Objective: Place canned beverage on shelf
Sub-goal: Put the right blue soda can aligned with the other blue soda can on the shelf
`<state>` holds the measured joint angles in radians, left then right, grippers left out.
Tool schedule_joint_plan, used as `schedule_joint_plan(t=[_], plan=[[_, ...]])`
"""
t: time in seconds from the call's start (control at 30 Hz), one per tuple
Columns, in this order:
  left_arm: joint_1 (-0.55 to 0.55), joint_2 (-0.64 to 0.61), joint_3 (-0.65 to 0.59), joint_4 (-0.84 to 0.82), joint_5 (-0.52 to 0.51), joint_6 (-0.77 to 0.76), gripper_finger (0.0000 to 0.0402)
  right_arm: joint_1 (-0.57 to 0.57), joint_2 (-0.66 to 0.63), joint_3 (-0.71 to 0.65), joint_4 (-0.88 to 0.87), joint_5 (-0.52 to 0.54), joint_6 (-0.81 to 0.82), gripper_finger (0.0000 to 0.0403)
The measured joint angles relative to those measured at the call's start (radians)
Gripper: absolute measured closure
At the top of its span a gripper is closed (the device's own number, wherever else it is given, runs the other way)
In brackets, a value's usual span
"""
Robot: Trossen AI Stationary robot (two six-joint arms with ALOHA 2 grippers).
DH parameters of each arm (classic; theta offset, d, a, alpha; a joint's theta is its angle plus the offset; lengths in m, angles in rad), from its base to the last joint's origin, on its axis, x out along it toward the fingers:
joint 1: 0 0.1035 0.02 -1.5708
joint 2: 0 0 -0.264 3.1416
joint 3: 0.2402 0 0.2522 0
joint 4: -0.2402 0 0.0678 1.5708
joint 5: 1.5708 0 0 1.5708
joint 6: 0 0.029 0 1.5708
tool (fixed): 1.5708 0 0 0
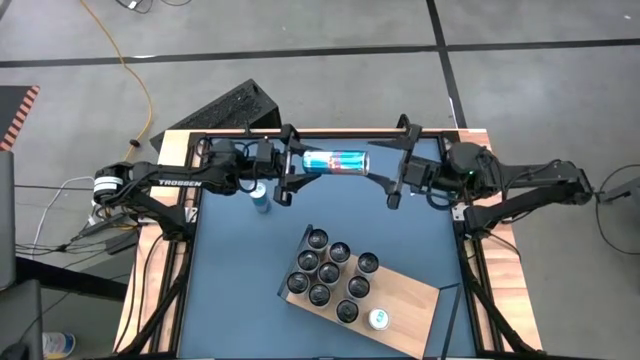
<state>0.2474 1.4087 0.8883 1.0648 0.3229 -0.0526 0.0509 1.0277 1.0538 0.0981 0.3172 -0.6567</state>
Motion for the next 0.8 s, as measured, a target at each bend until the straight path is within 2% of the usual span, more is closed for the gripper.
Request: schedule_joint_plan(t=[0.3, 0.8], plan=[[0.002, 0.0, 0.0, -0.07, 0.004, 0.023, 0.0161, 0.022, 0.009, 0.0, -0.069, -0.005, 0.031, 0.0096], [0.003, 0.0, 0.0, -0.109, 0.003, 0.017, 0.0161, 0.021, 0.026, 0.0, -0.064, -0.004, 0.099, 0.01]])
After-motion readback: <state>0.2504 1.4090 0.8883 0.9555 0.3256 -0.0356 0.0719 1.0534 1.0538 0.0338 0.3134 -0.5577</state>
